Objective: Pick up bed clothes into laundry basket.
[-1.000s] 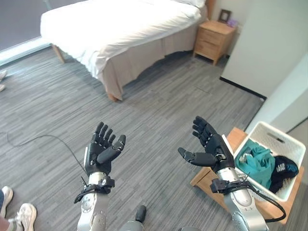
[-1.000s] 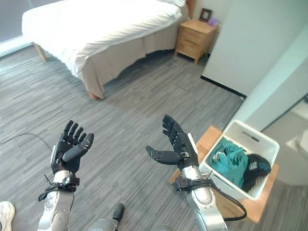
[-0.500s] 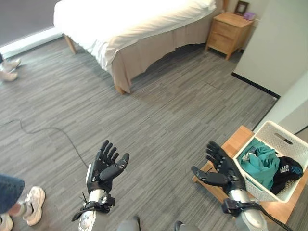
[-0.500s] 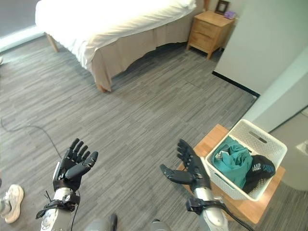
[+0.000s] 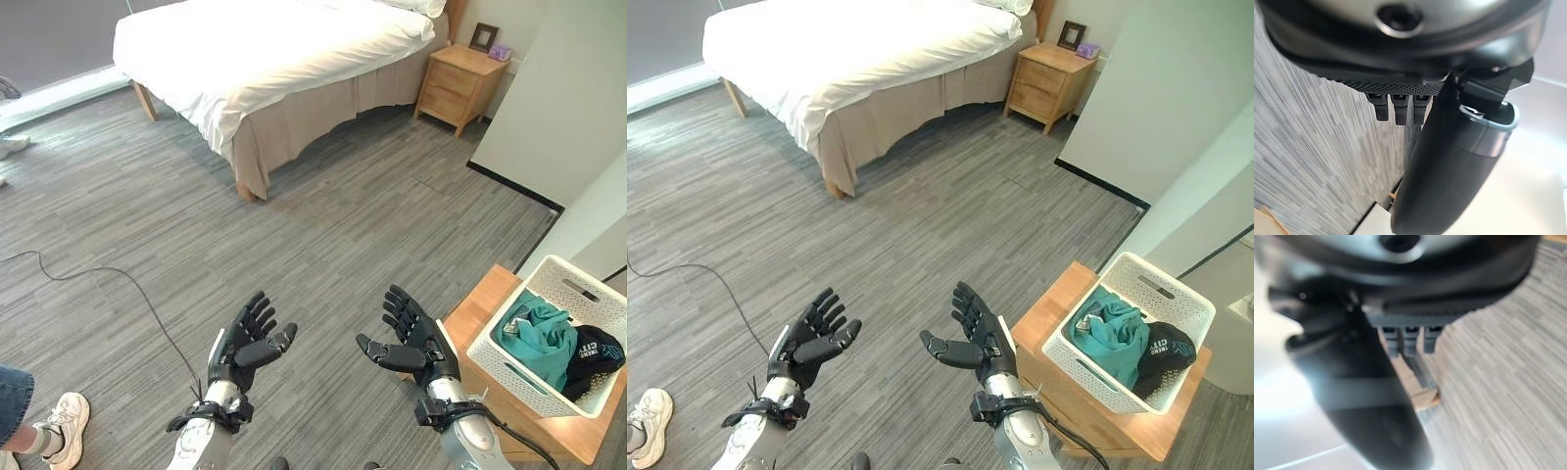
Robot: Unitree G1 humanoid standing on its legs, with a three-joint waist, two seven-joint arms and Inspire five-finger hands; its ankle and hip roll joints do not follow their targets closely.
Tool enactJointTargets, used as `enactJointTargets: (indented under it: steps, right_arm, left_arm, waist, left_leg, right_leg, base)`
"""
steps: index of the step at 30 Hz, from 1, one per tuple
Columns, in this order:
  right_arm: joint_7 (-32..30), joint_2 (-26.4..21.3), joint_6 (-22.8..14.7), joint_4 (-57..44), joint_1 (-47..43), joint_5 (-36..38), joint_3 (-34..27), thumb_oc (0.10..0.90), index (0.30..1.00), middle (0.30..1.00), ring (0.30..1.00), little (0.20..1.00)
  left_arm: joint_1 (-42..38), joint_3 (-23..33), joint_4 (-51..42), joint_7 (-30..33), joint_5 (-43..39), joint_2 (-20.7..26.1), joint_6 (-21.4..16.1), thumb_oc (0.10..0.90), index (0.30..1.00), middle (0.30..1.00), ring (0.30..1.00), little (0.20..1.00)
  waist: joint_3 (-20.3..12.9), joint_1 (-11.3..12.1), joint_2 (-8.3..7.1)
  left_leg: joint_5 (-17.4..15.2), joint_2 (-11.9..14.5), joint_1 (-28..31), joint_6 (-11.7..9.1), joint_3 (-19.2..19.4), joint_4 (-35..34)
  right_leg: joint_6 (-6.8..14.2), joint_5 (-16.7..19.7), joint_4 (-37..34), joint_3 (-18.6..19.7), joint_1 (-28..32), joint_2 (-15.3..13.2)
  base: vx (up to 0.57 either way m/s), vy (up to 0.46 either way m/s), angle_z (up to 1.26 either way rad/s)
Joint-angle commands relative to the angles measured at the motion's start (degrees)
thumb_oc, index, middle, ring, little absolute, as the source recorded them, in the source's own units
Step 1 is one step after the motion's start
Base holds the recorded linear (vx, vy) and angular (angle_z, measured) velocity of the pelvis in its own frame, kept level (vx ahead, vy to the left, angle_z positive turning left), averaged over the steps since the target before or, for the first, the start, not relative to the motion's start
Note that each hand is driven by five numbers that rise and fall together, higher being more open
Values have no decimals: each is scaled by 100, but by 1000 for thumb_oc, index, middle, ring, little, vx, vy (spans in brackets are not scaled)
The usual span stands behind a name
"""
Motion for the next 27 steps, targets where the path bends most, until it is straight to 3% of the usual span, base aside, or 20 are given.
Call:
enactJointTargets:
  steps: [1, 11, 27]
  right_arm:
    - [86, -212, -413, -455, -187, -7, -248, 800, 900, 900, 900, 900]
    - [114, -216, -410, -328, -162, -2, -217, 800, 900, 900, 900, 900]
    - [289, -319, -442, -263, -2, 167, -111, 800, 900, 900, 900, 900]
  left_arm:
    - [-256, 402, -544, -122, 225, 43, -494, 800, 900, 900, 900, 900]
    - [-148, 454, -555, -100, 456, 8, -501, 800, 900, 900, 900, 900]
    - [42, 368, -461, -216, 386, -28, -545, 800, 900, 900, 900, 900]
  waist:
    - [-328, 20, -64]
    - [-379, 13, -77]
    - [-375, -207, -119]
  left_leg:
    - [-513, 49, -46, 19, -33, 77]
    - [-535, 60, 31, 23, 32, 68]
    - [-444, 185, 62, -71, 303, 31]
  right_leg:
    - [31, -24, 139, -88, -443, 153]
    - [41, 7, 14, -27, -317, 131]
    - [21, 152, -217, 225, -278, 207]
  base:
    - [0, 0, 0]
    - [-1, -7, -2]
    - [-7, -16, -11]
